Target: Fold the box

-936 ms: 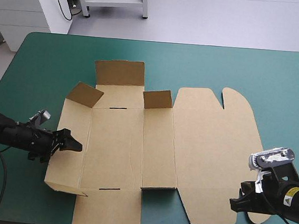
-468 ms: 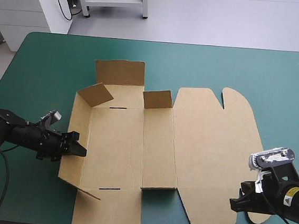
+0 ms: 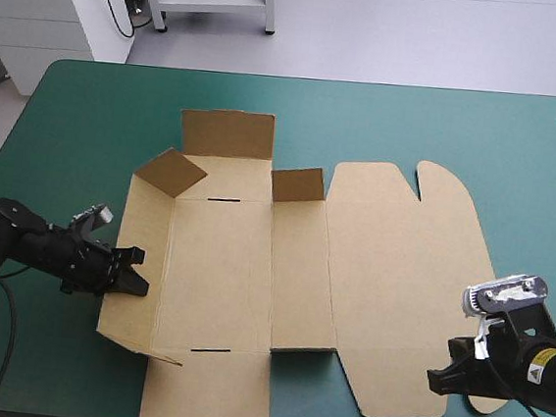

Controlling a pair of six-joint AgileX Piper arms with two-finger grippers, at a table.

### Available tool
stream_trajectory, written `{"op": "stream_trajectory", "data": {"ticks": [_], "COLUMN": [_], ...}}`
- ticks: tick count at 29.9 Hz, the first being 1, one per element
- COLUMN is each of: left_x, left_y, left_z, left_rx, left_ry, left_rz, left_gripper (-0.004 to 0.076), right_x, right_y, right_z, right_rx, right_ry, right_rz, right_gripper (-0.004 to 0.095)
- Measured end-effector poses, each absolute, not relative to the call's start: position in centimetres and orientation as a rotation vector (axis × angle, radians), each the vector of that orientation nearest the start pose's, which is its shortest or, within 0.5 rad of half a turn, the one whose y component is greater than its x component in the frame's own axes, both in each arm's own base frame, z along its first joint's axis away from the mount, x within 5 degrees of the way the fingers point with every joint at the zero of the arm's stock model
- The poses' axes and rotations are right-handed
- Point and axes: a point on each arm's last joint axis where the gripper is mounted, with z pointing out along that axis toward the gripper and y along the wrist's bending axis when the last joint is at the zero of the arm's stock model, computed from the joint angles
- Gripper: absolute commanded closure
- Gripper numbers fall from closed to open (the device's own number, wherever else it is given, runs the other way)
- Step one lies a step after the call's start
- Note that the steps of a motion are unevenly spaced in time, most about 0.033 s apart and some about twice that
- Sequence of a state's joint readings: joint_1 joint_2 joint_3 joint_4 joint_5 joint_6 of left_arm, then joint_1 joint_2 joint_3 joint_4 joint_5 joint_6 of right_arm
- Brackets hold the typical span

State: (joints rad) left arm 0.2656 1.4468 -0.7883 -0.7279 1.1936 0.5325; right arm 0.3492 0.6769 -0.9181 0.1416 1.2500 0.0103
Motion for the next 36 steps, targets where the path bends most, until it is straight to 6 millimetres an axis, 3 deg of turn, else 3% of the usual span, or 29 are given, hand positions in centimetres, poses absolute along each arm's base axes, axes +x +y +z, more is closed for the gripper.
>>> {"op": "stream_trajectory", "data": {"ticks": [5,8,13,17,24,30,36], "left_x": [24.7,26.1,28.4,30.2,34.3,37.2,38.2], "left_y": [1.0,0.5,-3.0,-6.1,-11.6,-14.3,-16.5], "left_z": [24.8,27.2,30.2,31.7,31.8,32.5,32.5], "left_rx": [-0.027,0.131,0.467,0.631,0.888,1.073,1.348], "left_ry": [2.907,2.905,2.854,2.805,2.71,2.521,2.324], "left_rz": [-0.778,-0.573,-0.344,-0.225,0.101,0.503,0.718], "left_gripper": [0.0731,0.0731,0.0731,0.0731,0.0731,0.0731,0.0731], "right_x": [7.9,7.9,7.9,7.9,7.9,7.9,7.9], "right_y": [4.2,4.2,4.2,4.2,4.2,4.2,4.2], "right_z": [36.0,36.0,36.0,36.0,36.0,36.0,36.0], "right_rx": [-0.424,-0.424,-0.422,-0.42,-0.42,-0.42,-0.413], "right_ry": [2.473,2.473,2.473,2.474,2.474,2.474,2.476], "right_rz": [0.336,0.336,0.336,0.337,0.337,0.337,0.34], "right_gripper": [0.091,0.091,0.091,0.091,0.091,0.091,0.091]}}
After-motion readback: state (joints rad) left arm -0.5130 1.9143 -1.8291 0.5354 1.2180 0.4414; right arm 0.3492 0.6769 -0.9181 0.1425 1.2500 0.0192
